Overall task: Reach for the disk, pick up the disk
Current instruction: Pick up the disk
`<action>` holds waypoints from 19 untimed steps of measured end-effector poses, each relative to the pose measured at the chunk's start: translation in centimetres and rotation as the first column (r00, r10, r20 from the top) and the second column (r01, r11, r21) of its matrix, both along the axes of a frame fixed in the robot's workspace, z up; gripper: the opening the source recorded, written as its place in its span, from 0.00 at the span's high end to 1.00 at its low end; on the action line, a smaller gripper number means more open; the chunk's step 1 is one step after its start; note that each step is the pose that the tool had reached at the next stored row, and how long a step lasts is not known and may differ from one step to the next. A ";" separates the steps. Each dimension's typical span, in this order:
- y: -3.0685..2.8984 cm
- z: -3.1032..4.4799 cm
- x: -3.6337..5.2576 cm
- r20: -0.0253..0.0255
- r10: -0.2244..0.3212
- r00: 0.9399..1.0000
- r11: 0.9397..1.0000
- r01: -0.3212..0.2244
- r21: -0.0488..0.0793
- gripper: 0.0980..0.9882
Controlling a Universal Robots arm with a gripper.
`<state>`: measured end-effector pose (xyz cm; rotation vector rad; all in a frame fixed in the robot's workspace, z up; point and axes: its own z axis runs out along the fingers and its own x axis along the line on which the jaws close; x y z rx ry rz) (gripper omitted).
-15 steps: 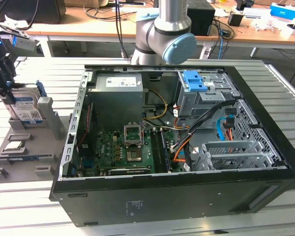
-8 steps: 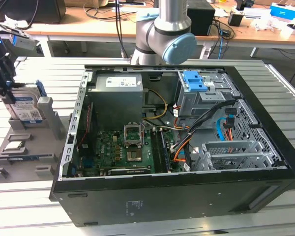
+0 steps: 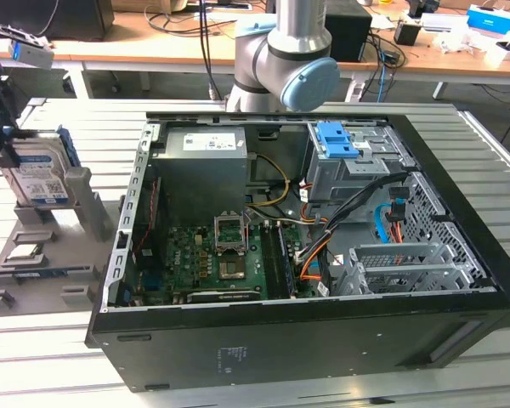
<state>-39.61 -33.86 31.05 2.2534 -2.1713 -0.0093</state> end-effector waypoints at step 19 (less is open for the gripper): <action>0.10 5.61 0.00 0.000 0.000 1.000 1.000 0.000 0.000 0.69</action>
